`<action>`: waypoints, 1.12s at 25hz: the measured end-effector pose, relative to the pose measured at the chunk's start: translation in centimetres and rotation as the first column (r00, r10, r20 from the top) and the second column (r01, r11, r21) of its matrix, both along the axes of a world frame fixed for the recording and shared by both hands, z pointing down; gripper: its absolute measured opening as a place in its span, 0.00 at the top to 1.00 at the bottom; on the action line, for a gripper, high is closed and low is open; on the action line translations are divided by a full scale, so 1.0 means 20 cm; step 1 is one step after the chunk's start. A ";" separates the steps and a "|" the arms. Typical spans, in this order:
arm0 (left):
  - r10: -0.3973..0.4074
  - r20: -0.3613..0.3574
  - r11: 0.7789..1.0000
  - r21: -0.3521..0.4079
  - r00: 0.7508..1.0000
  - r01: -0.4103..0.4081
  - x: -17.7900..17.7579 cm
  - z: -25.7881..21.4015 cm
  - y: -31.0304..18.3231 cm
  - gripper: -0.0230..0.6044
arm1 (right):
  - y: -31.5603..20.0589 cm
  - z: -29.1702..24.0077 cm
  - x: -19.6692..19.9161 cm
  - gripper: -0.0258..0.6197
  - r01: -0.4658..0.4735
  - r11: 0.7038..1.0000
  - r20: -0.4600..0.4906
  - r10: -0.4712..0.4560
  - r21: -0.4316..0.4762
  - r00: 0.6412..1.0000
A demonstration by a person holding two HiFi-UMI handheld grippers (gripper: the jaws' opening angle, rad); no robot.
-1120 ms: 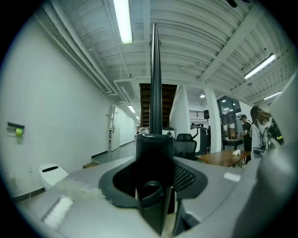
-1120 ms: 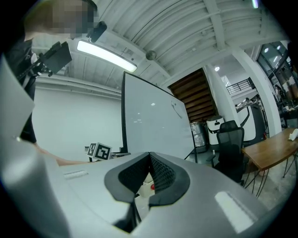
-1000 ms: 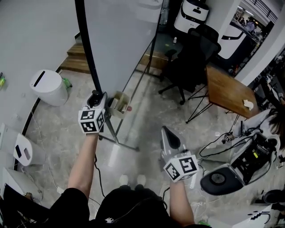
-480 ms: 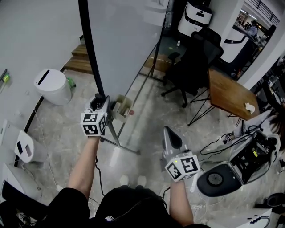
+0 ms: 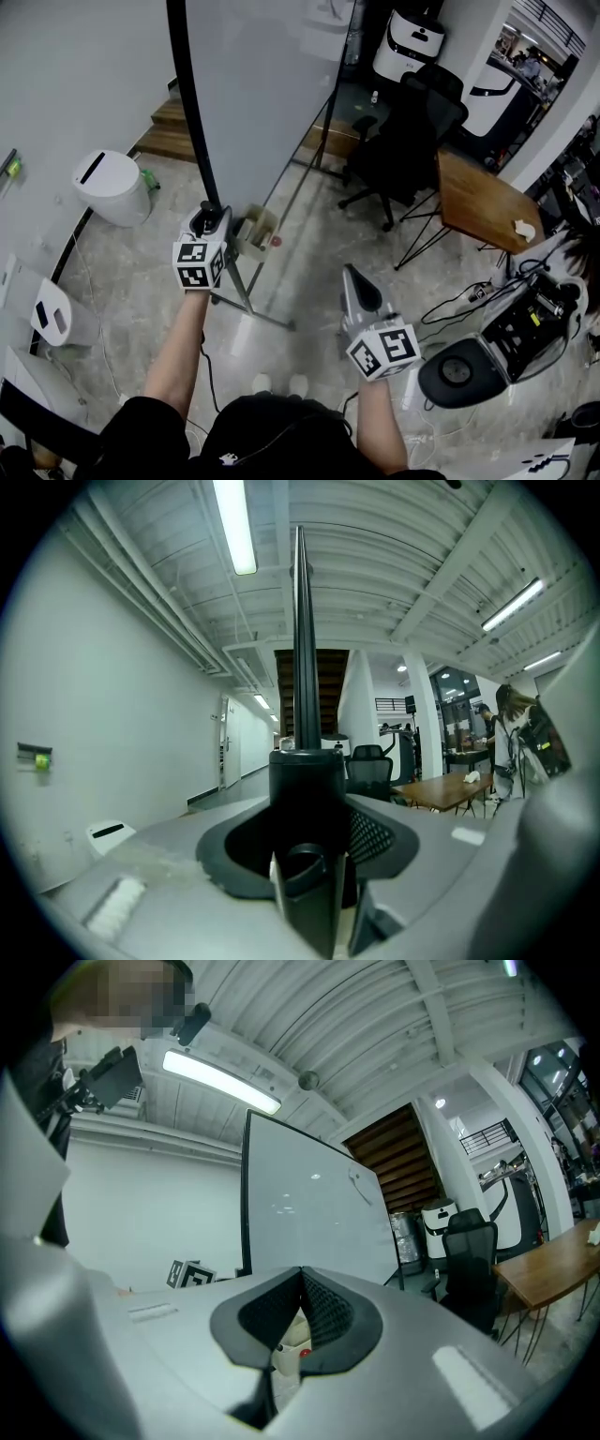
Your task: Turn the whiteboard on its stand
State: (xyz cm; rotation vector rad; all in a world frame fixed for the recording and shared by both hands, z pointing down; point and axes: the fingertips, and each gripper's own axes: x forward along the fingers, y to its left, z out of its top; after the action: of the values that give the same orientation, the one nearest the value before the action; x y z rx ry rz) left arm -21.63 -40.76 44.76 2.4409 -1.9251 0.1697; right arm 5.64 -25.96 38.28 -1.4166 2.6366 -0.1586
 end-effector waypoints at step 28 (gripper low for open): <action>0.134 0.003 0.976 0.171 0.991 -0.133 0.40 -0.43 0.46 0.78 | 0.09 -0.05 0.04 0.95 0.004 0.999 -0.013 -0.003 0.037 1.000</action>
State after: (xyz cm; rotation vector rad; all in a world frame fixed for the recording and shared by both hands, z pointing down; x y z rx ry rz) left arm -13.58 -31.64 36.23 2.6767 -1.8441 -0.0038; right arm 6.42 -24.13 37.32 -1.4060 2.6387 -0.1005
